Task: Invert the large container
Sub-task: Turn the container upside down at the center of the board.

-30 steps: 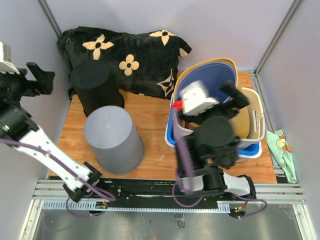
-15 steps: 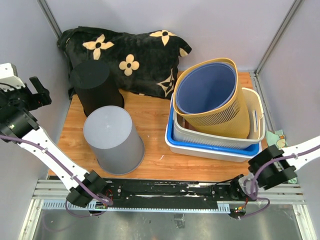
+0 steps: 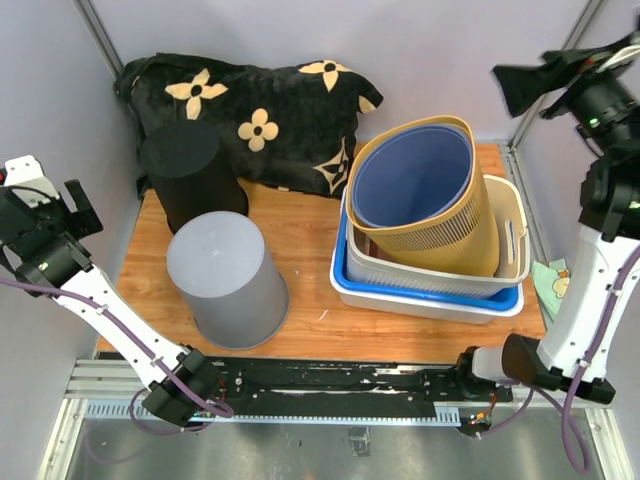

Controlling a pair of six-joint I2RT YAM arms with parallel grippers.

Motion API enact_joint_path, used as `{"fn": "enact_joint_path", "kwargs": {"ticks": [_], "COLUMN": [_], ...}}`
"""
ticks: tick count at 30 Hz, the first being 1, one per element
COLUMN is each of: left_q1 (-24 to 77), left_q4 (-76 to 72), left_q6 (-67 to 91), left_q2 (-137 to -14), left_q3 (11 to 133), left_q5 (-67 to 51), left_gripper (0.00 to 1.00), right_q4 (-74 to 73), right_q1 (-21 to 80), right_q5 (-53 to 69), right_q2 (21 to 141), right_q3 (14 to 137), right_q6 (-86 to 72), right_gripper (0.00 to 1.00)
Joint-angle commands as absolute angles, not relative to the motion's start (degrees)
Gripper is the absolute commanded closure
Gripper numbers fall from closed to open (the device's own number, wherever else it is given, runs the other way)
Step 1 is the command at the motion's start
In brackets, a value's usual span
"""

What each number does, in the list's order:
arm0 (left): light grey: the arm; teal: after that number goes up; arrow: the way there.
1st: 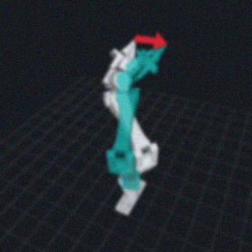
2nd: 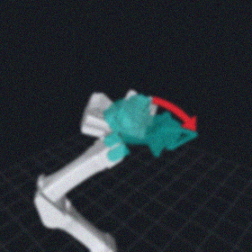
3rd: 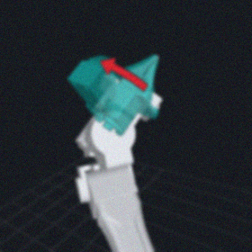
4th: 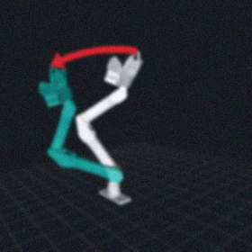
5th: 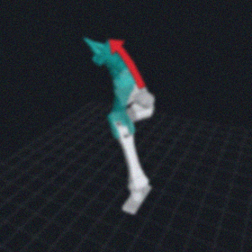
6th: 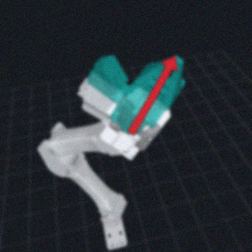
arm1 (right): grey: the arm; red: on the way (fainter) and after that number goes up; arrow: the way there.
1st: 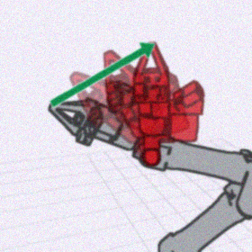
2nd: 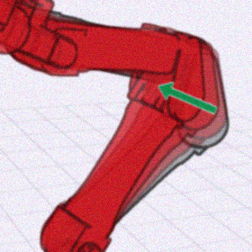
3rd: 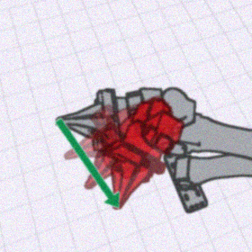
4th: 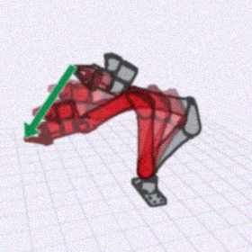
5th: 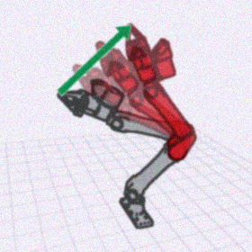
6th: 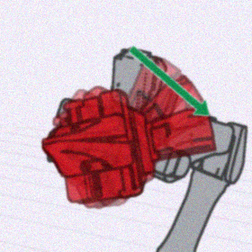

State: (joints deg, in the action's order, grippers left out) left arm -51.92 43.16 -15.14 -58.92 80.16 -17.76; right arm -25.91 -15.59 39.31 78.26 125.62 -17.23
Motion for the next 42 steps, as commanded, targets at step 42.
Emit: {"fn": "enact_joint_path", "kwargs": {"ticks": [42], "left_q1": [-51.0], "left_q4": [44.8], "left_q6": [-13.8], "left_q2": [-53.9], "left_q3": [78.9], "left_q5": [-10.8], "left_gripper": [0.07], "right_q4": [-25.6], "right_q1": [65.3], "right_q5": [17.1], "right_q2": [90.1], "right_q3": [80.4], "right_q6": [25.9], "right_gripper": [0.09]}}
